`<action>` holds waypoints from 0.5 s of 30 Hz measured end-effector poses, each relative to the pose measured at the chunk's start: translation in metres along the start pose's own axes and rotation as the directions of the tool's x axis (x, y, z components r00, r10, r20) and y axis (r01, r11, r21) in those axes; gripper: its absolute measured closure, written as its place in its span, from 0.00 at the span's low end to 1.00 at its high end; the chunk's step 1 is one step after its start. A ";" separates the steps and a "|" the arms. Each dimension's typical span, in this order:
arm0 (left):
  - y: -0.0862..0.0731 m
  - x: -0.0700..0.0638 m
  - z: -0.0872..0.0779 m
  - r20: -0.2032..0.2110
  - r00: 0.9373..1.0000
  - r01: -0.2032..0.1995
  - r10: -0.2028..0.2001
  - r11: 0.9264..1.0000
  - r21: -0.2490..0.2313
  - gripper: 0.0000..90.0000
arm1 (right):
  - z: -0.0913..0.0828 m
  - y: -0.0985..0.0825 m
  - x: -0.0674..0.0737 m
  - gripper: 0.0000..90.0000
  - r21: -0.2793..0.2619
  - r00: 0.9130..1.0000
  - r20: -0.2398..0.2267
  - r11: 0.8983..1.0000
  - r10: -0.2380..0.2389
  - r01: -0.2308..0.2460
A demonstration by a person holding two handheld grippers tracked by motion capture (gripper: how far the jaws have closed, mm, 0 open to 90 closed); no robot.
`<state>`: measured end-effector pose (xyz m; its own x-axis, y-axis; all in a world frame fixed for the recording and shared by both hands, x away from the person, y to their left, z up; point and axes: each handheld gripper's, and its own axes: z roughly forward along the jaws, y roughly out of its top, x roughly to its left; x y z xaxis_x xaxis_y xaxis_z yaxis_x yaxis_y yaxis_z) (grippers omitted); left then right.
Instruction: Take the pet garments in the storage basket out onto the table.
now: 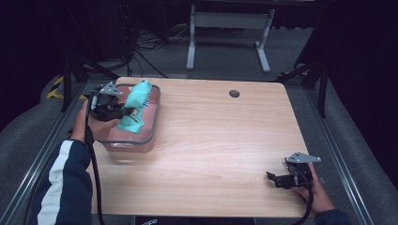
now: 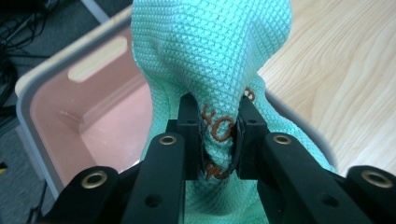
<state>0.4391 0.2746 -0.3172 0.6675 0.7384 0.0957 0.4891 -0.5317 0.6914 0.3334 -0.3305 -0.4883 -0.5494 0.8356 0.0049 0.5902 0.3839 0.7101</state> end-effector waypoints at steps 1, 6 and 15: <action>0.002 -0.002 -0.004 0.001 1.000 0.007 -0.007 1.000 -0.017 0.85 | 0.000 0.000 0.000 0.01 0.000 1.000 -0.001 1.000 0.000 0.000; 0.013 -0.015 -0.016 0.023 1.000 -0.007 0.009 0.998 -0.058 0.85 | 0.000 0.000 0.000 0.01 0.000 1.000 -0.001 1.000 -0.001 0.001; 0.039 -0.054 -0.018 0.116 0.990 -0.067 0.082 0.990 -0.124 0.85 | 0.000 0.000 0.000 0.01 0.000 1.000 -0.001 1.000 -0.001 0.001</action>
<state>0.4125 0.2217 -0.2828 0.7657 0.6395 0.0685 0.3698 -0.5249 0.7666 0.3336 -0.3305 -0.4883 -0.5505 0.8348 0.0045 0.5897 0.3851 0.7099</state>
